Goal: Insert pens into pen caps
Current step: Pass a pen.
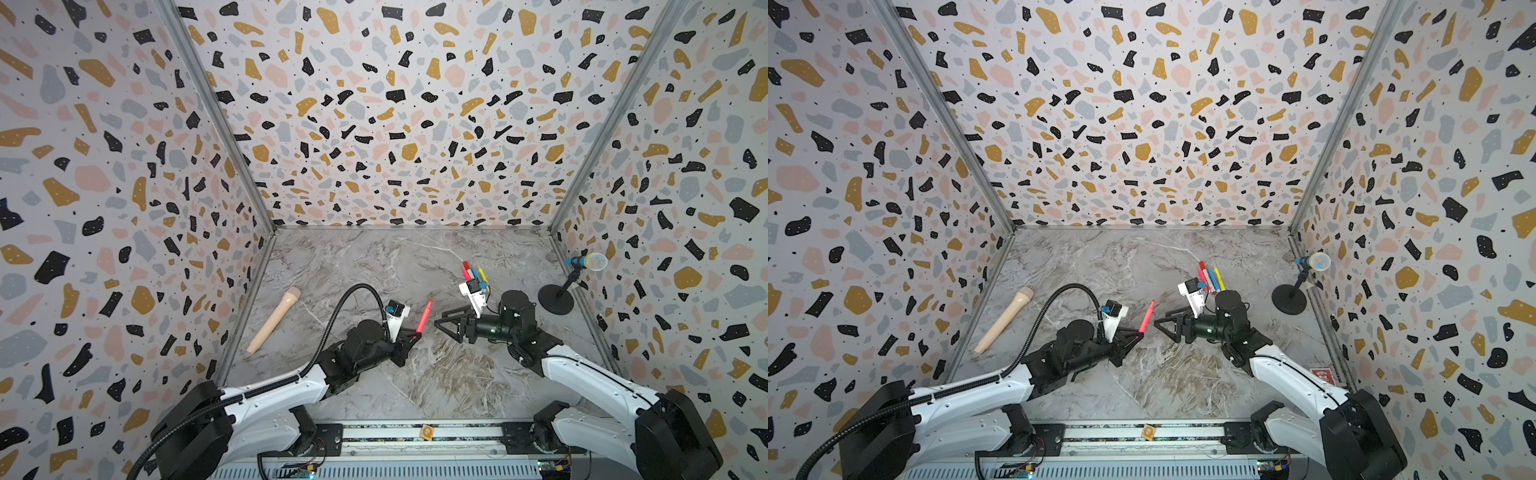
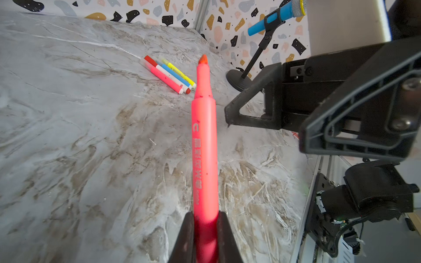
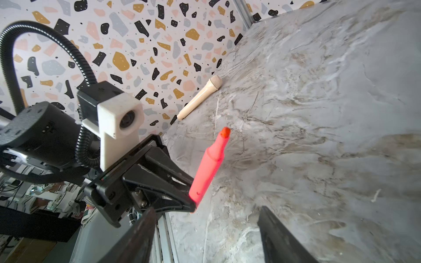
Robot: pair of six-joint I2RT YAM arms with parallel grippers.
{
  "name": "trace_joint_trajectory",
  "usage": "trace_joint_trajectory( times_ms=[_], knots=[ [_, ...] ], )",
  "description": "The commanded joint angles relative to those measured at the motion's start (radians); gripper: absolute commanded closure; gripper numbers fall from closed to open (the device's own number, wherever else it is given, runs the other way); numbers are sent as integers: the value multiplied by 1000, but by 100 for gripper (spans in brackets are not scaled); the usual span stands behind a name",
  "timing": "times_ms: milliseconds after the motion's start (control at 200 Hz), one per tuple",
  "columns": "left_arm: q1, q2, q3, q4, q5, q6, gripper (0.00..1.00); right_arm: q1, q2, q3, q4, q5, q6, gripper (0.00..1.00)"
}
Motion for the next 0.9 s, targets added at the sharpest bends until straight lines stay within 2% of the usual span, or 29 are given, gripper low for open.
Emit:
trace_joint_trajectory(
  times_ms=[0, 210, 436, 736, 816, 896],
  knots=[
    [-28, -24, 3, 89, -30, -40, 99, 26, 23, 53, 59, -35, 26, 30],
    [-55, -25, 10, 110, -30, -43, 99, 76, 59, 62, 103, -15, 38, 35],
    [-81, -23, -3, 149, -34, -63, 99, 81, 69, 69, 135, -7, 65, 48],
    [-98, -26, -1, 173, -21, -77, 98, 83, 53, 65, 127, 0, 58, 85],
    [-100, -21, 0, 171, -3, -82, 92, 82, 46, 67, 115, 4, 50, 89],
    [-100, -15, 7, 157, 0, -94, 75, 84, 35, 68, 97, 5, 32, 90]
  ],
)
